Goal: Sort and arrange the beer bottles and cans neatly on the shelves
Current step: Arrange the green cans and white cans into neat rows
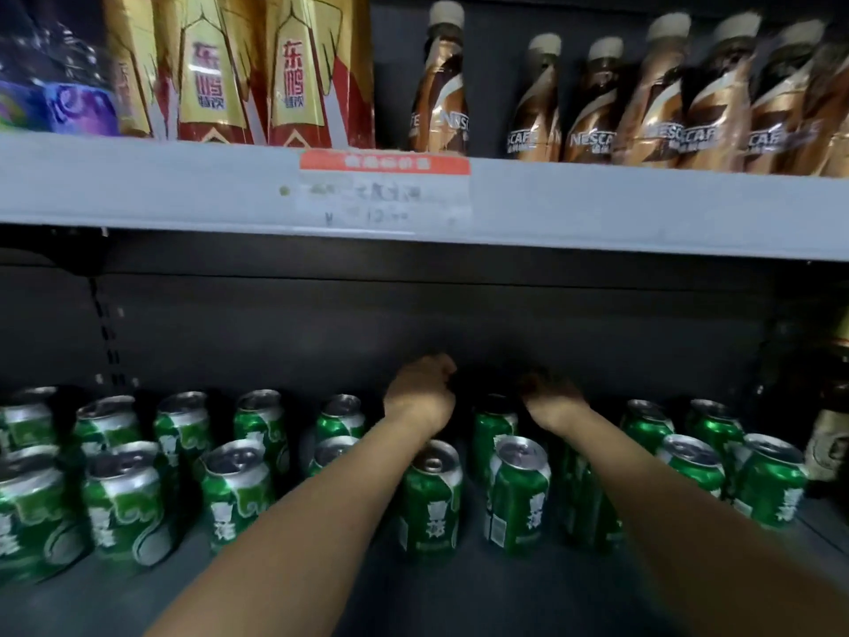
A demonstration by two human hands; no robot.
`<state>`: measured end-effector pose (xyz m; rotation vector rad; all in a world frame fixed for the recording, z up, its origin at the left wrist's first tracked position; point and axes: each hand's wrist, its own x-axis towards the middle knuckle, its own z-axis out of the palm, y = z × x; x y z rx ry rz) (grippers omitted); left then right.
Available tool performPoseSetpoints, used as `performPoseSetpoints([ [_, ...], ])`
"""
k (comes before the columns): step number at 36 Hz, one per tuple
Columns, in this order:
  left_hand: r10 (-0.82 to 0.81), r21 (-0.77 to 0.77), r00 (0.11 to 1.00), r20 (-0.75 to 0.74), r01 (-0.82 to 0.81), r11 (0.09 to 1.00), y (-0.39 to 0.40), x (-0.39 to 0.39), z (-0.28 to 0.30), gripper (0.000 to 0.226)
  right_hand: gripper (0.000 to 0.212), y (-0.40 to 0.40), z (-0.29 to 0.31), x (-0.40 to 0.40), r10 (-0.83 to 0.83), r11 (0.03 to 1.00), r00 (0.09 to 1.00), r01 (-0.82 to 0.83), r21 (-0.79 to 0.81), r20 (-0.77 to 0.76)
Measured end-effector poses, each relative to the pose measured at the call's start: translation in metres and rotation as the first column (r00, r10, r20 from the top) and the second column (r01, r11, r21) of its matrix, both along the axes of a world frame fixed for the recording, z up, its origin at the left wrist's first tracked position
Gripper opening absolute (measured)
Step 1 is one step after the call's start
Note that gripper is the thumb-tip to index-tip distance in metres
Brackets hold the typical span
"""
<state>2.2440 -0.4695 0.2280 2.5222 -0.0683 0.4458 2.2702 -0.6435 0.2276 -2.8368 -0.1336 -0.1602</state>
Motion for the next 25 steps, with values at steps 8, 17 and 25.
performPoseSetpoints([
  [8, -0.212, 0.059, 0.97, -0.115, 0.22, 0.974, -0.016, 0.041, -0.002, 0.023, 0.058, 0.004, 0.002, 0.015, 0.131, 0.974, 0.988, -0.113, 0.196, -0.082],
  [17, -0.208, 0.18, 0.969, -0.136, 0.231, 0.956, -0.03, 0.042, -0.009, 0.022, 0.064, 0.009, -0.004, 0.016, 0.117, 0.99, 0.993, -0.116, 0.079, -0.017],
  [25, -0.145, 0.21, 0.983, -0.108, 0.165, 0.964, -0.013, 0.019, 0.006, 0.026, 0.039, 0.02, -0.003, -0.002, 0.042, 0.999, 0.988, -0.036, -0.038, 0.148],
])
